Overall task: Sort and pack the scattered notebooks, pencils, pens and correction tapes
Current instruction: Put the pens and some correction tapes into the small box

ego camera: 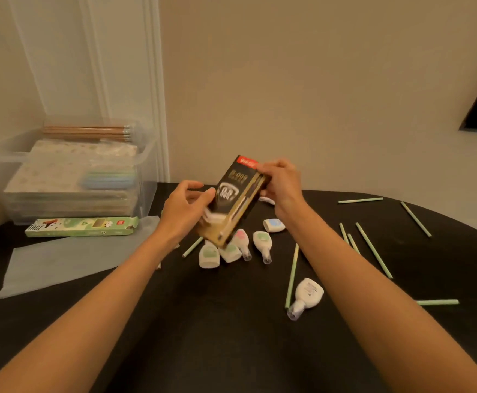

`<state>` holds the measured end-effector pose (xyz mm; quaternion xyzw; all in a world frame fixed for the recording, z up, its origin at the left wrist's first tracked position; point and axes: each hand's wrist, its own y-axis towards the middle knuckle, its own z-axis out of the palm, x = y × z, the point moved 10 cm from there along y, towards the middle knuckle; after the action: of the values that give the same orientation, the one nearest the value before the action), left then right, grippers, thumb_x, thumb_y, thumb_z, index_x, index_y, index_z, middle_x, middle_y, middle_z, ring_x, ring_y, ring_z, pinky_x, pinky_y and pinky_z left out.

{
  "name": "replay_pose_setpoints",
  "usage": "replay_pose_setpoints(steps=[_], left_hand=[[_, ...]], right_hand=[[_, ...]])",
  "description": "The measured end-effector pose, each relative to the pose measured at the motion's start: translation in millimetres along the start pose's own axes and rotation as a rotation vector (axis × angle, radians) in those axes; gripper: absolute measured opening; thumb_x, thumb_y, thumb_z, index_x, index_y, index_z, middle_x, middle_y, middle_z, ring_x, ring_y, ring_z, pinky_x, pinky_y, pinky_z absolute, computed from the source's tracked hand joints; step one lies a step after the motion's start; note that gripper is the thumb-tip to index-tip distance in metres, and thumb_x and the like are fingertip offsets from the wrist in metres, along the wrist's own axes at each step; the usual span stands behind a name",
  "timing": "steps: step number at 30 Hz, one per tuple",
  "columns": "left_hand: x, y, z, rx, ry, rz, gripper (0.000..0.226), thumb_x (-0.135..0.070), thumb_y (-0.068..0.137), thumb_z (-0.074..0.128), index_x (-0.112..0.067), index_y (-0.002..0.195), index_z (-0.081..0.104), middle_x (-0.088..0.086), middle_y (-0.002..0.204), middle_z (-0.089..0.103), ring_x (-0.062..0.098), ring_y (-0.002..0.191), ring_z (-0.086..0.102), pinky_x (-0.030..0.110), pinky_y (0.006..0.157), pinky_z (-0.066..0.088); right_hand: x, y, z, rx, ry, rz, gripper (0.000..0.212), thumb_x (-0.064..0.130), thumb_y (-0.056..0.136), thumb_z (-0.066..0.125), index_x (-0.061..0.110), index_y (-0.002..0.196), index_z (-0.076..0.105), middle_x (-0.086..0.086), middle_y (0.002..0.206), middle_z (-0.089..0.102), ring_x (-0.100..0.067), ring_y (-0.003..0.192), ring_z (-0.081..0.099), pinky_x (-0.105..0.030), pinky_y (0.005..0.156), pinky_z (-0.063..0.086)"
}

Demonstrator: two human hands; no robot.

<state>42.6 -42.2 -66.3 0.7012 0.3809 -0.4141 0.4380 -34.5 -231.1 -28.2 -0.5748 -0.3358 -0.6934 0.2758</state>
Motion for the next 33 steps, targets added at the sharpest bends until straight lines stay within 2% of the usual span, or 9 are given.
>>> replay_pose_setpoints(steps=[4,8,10,13,16,22,28,30,33], left_hand=[[14.3,33.4,-9.5,0.033,-0.271,-0.163,0.028,-0.037,0.091,0.053,-0.018,0.110,0.047,0.008,0.094,0.064,0.018,0.063,0.068,0.027,0.047,0.053],[9.9,76.0,-44.0,-0.097,-0.392,-0.251,0.017,-0.029,0.098,0.041,-0.017,0.109,0.045,0.006,0.088,0.064,0.016,0.056,0.067,0.023,0.038,0.049],[6.1,94.6,-71.0,-0.195,-0.416,-0.283,0.018,-0.025,0.100,0.034,-0.015,0.108,0.046,0.005,0.093,0.060,0.016,0.069,0.065,0.022,0.039,0.050],[-4.3,123.5,-108.6,-0.241,-0.335,-0.347,0.020,-0.019,0.100,0.029,-0.013,0.104,0.048,0.004,0.085,0.056,0.013,0.068,0.058,0.024,0.040,0.050],[-10.4,150.7,-144.3,-0.249,-0.167,-0.398,0.025,-0.018,0.100,0.026,-0.015,0.101,0.050,0.004,0.086,0.055,0.011,0.068,0.053,0.026,0.056,0.046],[13.1,173.1,-221.1,-0.228,0.168,-0.562,0.036,-0.014,0.098,0.025,-0.012,0.122,0.052,0.009,0.119,0.055,0.025,0.103,0.050,0.034,0.087,0.040],[55.2,183.1,-290.2,-0.284,0.279,-0.635,0.029,-0.013,0.098,0.031,-0.008,0.115,0.053,0.017,0.115,0.058,0.025,0.092,0.052,0.031,0.076,0.040],[60.7,183.0,-304.3,-0.285,0.371,-0.643,0.028,-0.015,0.097,0.034,-0.007,0.117,0.052,0.017,0.116,0.058,0.028,0.097,0.053,0.030,0.075,0.037],[82.4,185.7,-328.7,-0.289,0.414,-0.659,0.025,-0.015,0.097,0.035,-0.005,0.114,0.050,0.018,0.111,0.057,0.029,0.091,0.052,0.032,0.072,0.038]], right_hand=[[-18.4,39.6,9.3,-0.202,0.303,0.181,0.005,0.008,0.090,0.054,0.007,0.094,0.052,-0.008,0.078,0.060,-0.009,0.058,0.058,-0.014,0.040,0.044],[-17.8,68.3,59.6,-0.087,0.281,0.258,0.007,0.010,0.092,0.049,0.008,0.087,0.054,-0.006,0.076,0.061,-0.011,0.059,0.060,-0.017,0.045,0.045],[-11.6,78.8,87.7,0.050,0.139,0.311,0.013,0.012,0.091,0.046,0.011,0.080,0.054,-0.003,0.069,0.059,-0.009,0.052,0.056,-0.020,0.050,0.040],[8.0,94.7,127.5,0.253,-0.113,0.357,0.013,0.016,0.092,0.043,0.013,0.096,0.055,-0.002,0.081,0.062,-0.012,0.070,0.059,-0.023,0.061,0.047],[29.4,104.2,169.0,0.469,-0.296,0.371,0.022,0.018,0.096,0.045,0.018,0.117,0.046,-0.003,0.096,0.060,-0.014,0.084,0.059,-0.024,0.064,0.048],[36.9,100.4,254.7,0.746,-0.566,0.503,0.030,0.020,0.093,0.056,0.012,0.120,0.044,-0.004,0.098,0.061,-0.013,0.079,0.061,-0.024,0.067,0.053],[7.4,98.5,350.6,0.867,-0.675,0.402,0.040,0.011,0.088,0.062,0.009,0.121,0.041,-0.013,0.116,0.057,-0.026,0.097,0.064,-0.039,0.080,0.056],[-6.2,91.3,365.0,0.886,-0.686,0.391,0.037,0.008,0.087,0.062,0.007,0.118,0.042,-0.016,0.114,0.057,-0.029,0.091,0.065,-0.041,0.072,0.058],[-33.4,86.2,396.3,0.894,-0.654,0.355,0.029,0.006,0.086,0.064,0.008,0.107,0.045,-0.012,0.099,0.054,-0.021,0.074,0.059,-0.028,0.052,0.054]])
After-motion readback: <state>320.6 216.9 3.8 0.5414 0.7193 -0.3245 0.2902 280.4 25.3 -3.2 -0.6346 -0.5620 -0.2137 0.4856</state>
